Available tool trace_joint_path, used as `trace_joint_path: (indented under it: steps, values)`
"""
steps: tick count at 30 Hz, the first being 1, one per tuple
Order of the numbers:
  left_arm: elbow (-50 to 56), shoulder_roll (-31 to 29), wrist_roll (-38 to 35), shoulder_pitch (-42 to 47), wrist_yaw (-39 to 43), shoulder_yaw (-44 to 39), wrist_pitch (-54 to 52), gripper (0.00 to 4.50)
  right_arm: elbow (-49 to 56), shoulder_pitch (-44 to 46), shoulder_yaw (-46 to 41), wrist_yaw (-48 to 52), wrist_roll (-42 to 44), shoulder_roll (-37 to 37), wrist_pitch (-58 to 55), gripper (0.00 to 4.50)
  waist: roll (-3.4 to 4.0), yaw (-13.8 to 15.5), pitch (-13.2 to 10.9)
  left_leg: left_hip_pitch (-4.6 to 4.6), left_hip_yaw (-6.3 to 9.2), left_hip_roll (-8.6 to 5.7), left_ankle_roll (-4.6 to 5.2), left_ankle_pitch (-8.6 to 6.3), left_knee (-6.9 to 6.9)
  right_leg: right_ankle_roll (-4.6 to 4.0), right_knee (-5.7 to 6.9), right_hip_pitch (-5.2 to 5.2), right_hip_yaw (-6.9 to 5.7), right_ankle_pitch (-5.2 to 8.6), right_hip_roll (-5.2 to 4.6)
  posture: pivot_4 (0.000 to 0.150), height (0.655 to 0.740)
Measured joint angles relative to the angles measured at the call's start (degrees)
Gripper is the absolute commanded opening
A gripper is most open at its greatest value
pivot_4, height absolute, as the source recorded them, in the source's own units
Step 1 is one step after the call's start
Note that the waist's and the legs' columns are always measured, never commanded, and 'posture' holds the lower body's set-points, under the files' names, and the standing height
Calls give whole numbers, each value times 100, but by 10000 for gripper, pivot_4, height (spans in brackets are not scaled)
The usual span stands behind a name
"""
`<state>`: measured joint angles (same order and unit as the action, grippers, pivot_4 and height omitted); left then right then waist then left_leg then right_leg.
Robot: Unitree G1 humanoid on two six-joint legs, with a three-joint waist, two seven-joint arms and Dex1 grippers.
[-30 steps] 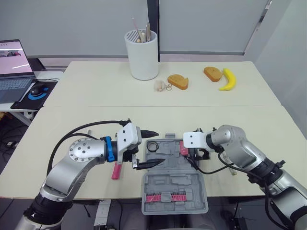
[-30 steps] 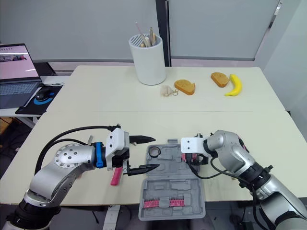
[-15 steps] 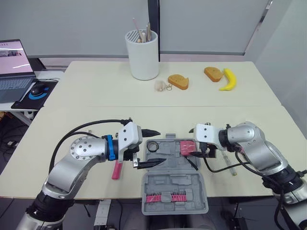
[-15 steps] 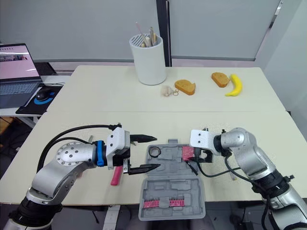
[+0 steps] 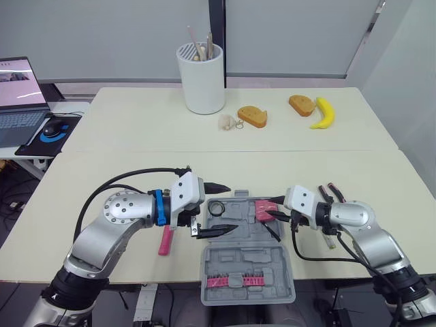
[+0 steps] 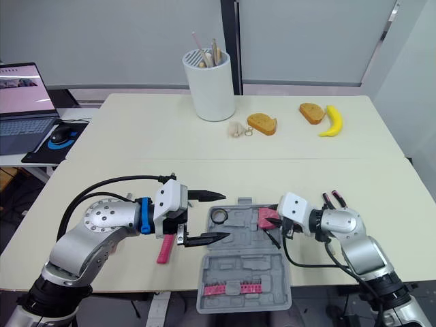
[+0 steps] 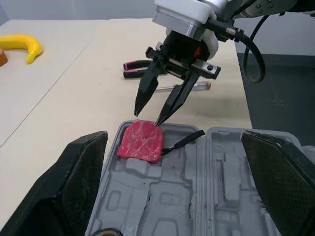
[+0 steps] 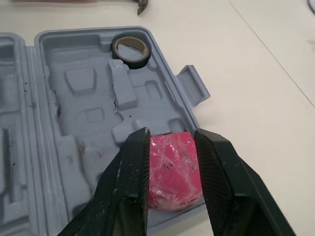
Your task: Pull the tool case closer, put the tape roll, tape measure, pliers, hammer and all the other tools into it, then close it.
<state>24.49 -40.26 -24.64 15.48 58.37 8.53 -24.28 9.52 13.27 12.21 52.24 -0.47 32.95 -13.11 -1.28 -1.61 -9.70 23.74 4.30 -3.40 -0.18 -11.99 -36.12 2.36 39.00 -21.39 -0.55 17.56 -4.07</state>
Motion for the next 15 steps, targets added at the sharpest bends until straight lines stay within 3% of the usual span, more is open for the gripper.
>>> trace_joint_path:
  steps: [15]
  values:
    - [-53,52,64,118,-11,40,-3,45000,-1860,-23,-49,-461,176,-685,767,14950,-3,2,5,-27,-4,-3,0,0,2,0,-3,26,5,0,0,1500,7400]
